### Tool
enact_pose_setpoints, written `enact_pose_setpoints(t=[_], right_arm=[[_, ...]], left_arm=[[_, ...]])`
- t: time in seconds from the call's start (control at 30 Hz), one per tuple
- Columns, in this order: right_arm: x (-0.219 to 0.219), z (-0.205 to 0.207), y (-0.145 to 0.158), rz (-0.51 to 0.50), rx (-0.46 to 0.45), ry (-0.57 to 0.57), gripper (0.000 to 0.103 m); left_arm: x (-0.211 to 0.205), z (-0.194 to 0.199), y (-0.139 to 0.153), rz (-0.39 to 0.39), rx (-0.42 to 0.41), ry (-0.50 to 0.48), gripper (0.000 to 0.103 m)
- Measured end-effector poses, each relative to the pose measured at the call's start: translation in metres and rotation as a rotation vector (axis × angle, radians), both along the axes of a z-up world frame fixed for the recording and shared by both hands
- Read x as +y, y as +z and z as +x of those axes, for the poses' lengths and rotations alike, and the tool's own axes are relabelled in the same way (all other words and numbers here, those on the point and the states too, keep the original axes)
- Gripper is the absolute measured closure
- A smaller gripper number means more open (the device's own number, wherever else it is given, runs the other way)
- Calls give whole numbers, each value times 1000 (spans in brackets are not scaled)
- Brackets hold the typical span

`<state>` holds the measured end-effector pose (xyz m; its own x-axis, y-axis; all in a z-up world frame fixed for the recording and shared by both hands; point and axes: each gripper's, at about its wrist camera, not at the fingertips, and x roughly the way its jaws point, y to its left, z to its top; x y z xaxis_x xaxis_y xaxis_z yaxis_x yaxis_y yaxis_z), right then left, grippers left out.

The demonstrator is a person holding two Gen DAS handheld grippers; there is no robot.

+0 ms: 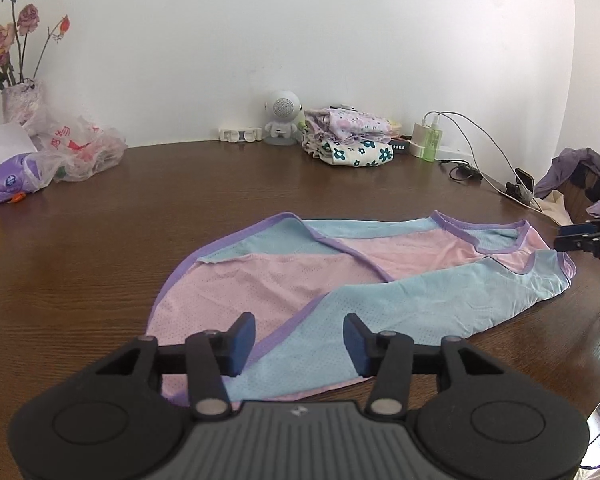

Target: Fold clothes

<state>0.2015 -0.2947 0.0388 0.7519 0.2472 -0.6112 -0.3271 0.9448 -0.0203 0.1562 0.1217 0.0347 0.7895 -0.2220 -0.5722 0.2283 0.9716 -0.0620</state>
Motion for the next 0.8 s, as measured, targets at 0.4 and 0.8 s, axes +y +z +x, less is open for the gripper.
enact_pose_setpoints(t=[0.4, 0.8], right_arm=[[-14, -54, -25, 206, -24, -159, 17], [12, -75, -10, 208, -61, -331, 0]], left_arm=[[-40, -22, -12, -342, 45, 32, 8], [-62, -41, -17, -276, 125, 136, 4]])
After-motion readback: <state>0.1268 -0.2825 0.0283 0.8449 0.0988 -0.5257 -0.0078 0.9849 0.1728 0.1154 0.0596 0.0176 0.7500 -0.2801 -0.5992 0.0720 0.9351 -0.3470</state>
